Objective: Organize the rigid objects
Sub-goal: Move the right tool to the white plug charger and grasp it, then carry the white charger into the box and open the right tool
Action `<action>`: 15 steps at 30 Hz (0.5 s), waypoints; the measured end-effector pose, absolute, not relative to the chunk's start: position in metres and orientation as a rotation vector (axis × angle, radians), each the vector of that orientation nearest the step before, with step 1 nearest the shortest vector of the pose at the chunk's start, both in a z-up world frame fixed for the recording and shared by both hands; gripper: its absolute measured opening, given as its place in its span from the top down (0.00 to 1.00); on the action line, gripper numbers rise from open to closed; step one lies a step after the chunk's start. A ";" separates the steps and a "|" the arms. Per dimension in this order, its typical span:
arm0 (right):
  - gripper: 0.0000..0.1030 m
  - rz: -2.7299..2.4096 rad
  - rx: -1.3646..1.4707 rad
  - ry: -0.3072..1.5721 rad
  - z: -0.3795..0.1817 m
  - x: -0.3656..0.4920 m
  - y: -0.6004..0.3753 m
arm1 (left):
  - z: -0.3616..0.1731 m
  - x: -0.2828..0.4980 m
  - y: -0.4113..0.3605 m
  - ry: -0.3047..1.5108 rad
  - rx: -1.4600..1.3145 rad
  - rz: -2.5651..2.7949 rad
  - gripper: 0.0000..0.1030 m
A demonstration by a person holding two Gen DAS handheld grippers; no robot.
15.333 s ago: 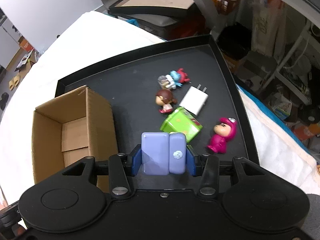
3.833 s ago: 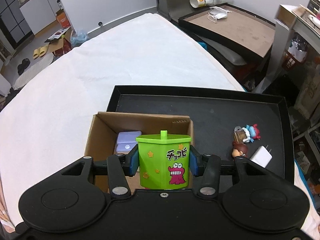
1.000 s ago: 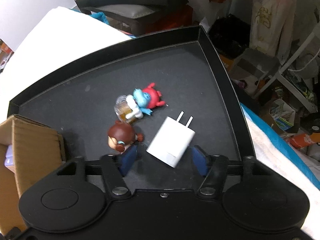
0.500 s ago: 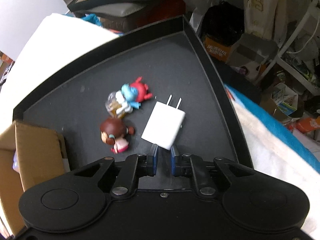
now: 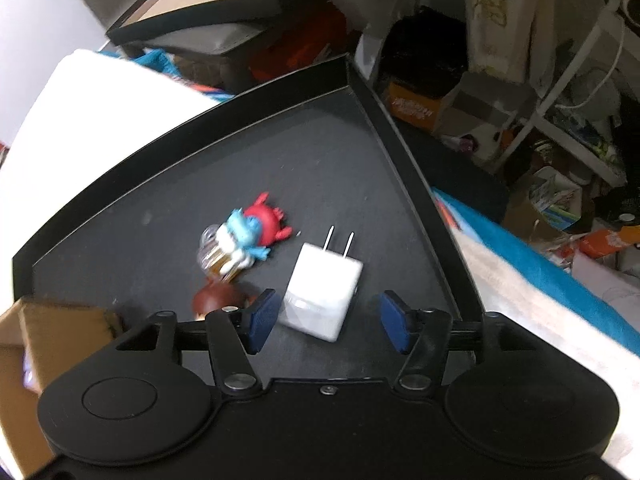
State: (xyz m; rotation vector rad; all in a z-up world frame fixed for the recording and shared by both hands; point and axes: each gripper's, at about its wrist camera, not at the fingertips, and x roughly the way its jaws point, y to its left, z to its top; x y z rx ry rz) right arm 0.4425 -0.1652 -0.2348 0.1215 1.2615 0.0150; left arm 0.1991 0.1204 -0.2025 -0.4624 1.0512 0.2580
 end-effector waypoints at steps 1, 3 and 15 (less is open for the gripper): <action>0.44 0.015 0.106 1.256 -0.238 0.443 -0.163 | -0.203 0.199 0.120 1.051 -0.461 0.258 0.84; 0.46 0.004 0.069 1.268 -0.244 0.444 -0.161 | -0.203 0.199 0.120 1.050 -0.460 0.256 0.84; 0.65 0.065 0.054 1.258 -0.225 0.419 -0.167 | -0.203 0.199 0.120 1.048 -0.460 0.255 0.84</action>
